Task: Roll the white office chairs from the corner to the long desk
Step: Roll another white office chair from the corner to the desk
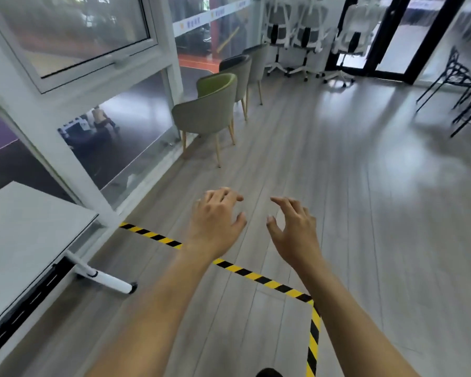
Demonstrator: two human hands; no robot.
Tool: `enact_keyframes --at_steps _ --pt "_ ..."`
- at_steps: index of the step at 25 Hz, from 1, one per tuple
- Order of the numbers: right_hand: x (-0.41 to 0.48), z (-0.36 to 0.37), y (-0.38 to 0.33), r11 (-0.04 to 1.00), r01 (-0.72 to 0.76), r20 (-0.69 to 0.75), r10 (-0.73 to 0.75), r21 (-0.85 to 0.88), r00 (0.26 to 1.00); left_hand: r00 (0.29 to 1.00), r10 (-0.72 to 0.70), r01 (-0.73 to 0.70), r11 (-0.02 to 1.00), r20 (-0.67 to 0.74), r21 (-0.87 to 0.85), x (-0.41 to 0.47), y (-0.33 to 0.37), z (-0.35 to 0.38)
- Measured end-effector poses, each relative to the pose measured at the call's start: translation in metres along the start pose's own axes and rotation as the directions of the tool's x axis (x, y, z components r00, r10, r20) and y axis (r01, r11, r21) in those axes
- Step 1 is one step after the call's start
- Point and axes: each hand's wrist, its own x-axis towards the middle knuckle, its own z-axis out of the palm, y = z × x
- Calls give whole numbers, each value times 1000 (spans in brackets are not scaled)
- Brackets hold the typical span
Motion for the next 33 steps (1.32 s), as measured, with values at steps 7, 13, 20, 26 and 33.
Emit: enact_keyframes --at_steps 7,13,20,26,33 --pt "195 11 114 992 -127 -93 126 -10 988 988 129 -132 991 85 29 231 16 89" --pt "395 14 208 985 -172 -84 169 -22 982 973 160 -170 984 168 44 448 48 157" --pt "623 29 292 989 -137 -78 132 -59 988 987 98 -106 993 130 57 673 33 224" --pt "848 51 362 983 -152 -93 143 -102 985 988 110 -112 994 111 11 901 12 287" --pt "1071 54 448 968 -227 -149 210 -107 966 969 211 -210 977 132 -26 1158 21 343"
